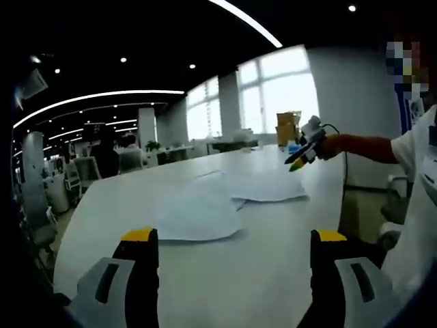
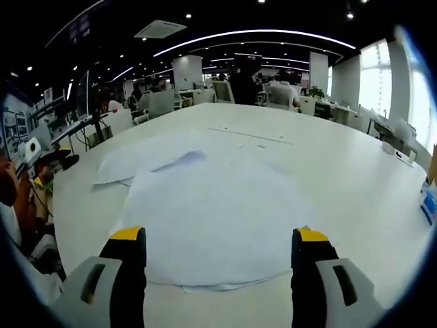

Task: Organize the stack of printing papers by aligning and flattening the scattered papers on the table

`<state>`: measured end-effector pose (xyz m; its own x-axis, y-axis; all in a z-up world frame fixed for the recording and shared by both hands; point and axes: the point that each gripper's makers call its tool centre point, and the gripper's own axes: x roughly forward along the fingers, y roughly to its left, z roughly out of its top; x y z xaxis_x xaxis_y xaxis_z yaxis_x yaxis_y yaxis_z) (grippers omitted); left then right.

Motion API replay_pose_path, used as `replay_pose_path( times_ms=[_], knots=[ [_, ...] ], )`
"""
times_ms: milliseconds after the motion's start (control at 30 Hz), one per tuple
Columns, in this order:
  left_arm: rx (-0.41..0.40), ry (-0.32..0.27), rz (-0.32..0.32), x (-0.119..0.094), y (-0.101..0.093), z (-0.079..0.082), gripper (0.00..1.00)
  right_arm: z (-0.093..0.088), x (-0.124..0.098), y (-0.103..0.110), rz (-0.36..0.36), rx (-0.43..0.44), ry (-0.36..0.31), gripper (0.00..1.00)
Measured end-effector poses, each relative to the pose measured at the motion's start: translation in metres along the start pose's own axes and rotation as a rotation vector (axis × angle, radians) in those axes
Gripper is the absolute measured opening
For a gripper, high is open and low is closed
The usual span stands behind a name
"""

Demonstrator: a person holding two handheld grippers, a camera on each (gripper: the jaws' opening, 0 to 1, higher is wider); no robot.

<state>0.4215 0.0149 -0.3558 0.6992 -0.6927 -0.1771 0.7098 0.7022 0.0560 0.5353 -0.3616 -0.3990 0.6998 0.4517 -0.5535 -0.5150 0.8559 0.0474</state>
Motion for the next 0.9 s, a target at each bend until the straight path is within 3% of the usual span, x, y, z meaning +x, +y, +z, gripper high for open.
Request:
replay_pose_path(
  times_ms=[733, 900],
  knots=[
    [-0.050, 0.024, 0.018, 0.003, 0.005, -0.011, 0.96, 0.000, 0.008, -0.008, -0.025, -0.017, 0.027, 0.83],
    [-0.072, 0.011, -0.013, 0.000, 0.002, -0.011, 0.88, 0.000, 0.011, -0.010, -0.035, -0.027, 0.035, 0.83]
  ],
)
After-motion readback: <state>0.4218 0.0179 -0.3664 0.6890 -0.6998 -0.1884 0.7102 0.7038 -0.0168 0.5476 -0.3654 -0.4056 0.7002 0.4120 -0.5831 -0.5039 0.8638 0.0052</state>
